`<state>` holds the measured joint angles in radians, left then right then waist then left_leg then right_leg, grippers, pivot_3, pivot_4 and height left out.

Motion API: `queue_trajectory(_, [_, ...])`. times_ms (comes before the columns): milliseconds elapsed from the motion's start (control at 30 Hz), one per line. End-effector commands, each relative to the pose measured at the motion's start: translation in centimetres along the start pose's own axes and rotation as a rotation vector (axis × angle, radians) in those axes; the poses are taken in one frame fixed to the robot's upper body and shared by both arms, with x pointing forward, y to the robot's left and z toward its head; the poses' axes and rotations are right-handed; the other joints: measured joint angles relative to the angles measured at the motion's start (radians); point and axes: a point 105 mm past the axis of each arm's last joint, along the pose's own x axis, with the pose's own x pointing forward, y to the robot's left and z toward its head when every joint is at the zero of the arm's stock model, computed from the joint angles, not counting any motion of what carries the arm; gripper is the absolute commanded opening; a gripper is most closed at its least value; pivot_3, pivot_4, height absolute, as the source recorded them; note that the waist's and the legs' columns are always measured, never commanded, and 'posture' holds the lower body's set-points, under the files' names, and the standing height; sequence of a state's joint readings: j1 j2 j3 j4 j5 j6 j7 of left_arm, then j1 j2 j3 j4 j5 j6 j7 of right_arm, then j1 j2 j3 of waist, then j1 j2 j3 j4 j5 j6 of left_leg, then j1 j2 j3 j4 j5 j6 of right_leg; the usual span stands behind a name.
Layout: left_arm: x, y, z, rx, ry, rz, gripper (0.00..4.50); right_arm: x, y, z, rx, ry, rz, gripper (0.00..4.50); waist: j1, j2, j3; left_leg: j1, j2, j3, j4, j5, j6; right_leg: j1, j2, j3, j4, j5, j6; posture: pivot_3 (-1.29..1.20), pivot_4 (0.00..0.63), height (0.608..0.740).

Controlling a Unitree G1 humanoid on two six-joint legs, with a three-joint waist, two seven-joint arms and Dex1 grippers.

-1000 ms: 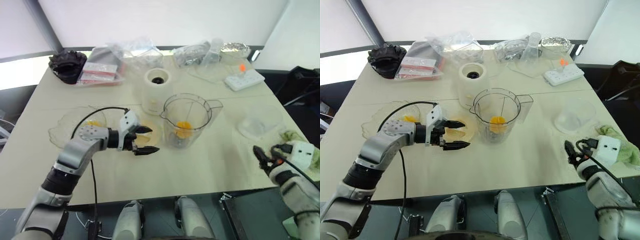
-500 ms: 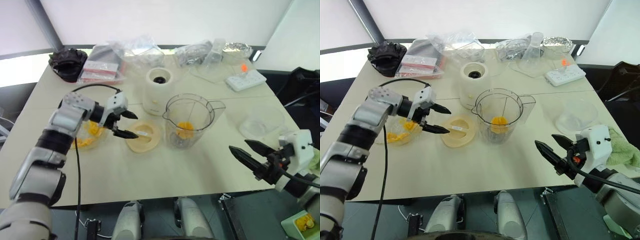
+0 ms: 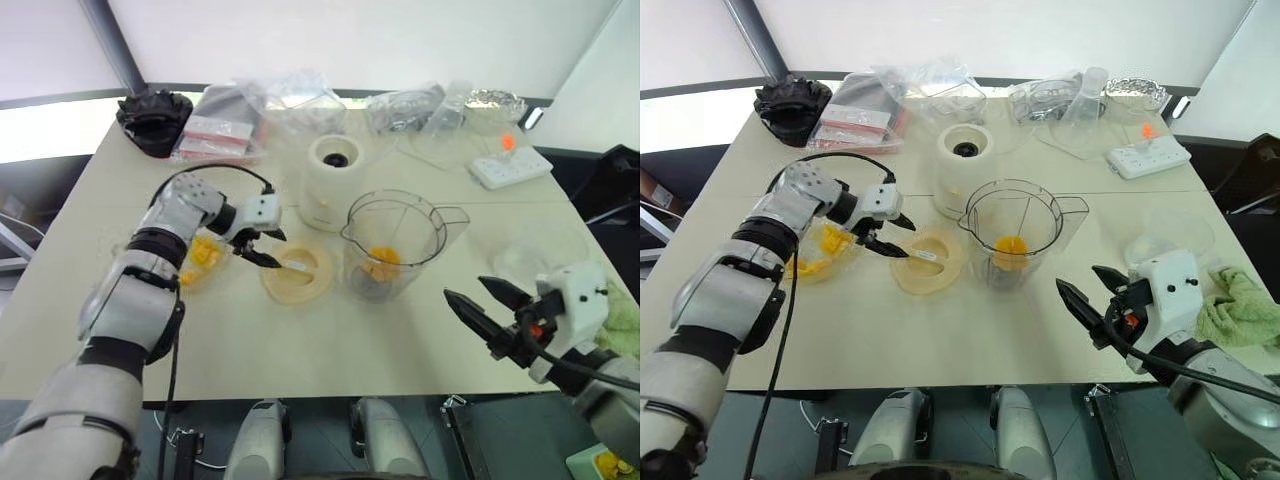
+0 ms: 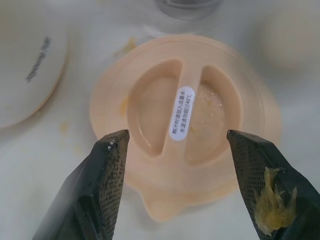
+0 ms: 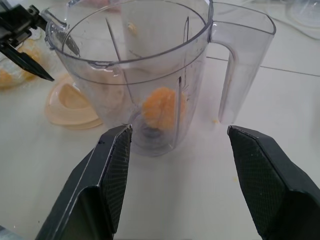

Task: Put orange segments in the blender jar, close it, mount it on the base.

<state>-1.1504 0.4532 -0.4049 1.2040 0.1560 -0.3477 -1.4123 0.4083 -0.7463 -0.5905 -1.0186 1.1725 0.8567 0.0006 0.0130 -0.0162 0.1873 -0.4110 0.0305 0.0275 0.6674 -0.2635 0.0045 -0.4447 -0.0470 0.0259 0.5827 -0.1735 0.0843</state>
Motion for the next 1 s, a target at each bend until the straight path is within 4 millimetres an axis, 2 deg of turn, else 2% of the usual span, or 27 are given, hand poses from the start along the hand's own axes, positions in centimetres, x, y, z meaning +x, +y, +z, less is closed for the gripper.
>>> queue_trajectory(33, [0.1,1.0,0.9,0.063,0.014,0.050,3.28,-0.3,0.4,0.4,-0.018,-0.024,-0.007,3.15,-0.001,-0.001,0.000,0.000,0.000,0.000,0.000,0.000,0.000,0.000,0.000,0.000,0.000,0.000,0.000,0.00,0.150,0.740])
queue_trajectory(267, [2.7,1.7,1.0,0.102,0.077,0.121,3.28,-0.5,0.2,0.0,-0.016,-0.013,-0.041,3.15,0.000,-0.002,-0.001,0.002,0.000,0.000,0.001,0.000,0.000,0.001,0.000,0.000,0.001,0.000,0.000,0.00,0.150,0.740])
queue_trajectory(467, [4.4,0.6,0.2,0.086,0.126,0.056,3.28,-0.6,0.3,0.1,-0.023,-0.014,-0.049,3.15,0.000,-0.002,-0.001,0.002,0.000,0.000,0.001,0.000,0.000,0.001,0.000,0.000,0.001,0.000,0.000,0.00,0.150,0.740])
queue_trajectory(800, [6.1,-0.8,-1.0,0.043,0.219,-0.028,3.28,-0.5,0.2,0.5,-0.050,-0.016,-0.052,3.15,0.001,-0.007,-0.008,0.005,0.000,0.000,0.001,0.000,0.000,0.005,0.000,0.000,0.001,0.000,0.000,0.00,0.150,0.740])
queue_trajectory(967, [6.4,-1.1,-0.6,0.016,0.201,-0.051,0.93,-0.4,0.0,0.4,-0.063,-0.008,-0.066,3.15,0.001,-0.008,-0.010,0.007,0.000,0.000,0.001,0.000,0.000,0.009,0.000,0.000,0.001,-0.001,0.002,0.00,0.150,0.740])
queue_trajectory(1000, [6.4,-1.1,-0.5,0.014,0.197,-0.058,0.58,-0.4,-0.1,0.3,-0.064,-0.005,-0.069,3.15,0.001,-0.008,-0.010,0.009,0.001,0.000,0.001,0.000,0.000,0.011,0.000,0.000,0.001,-0.001,0.002,0.00,0.150,0.740])
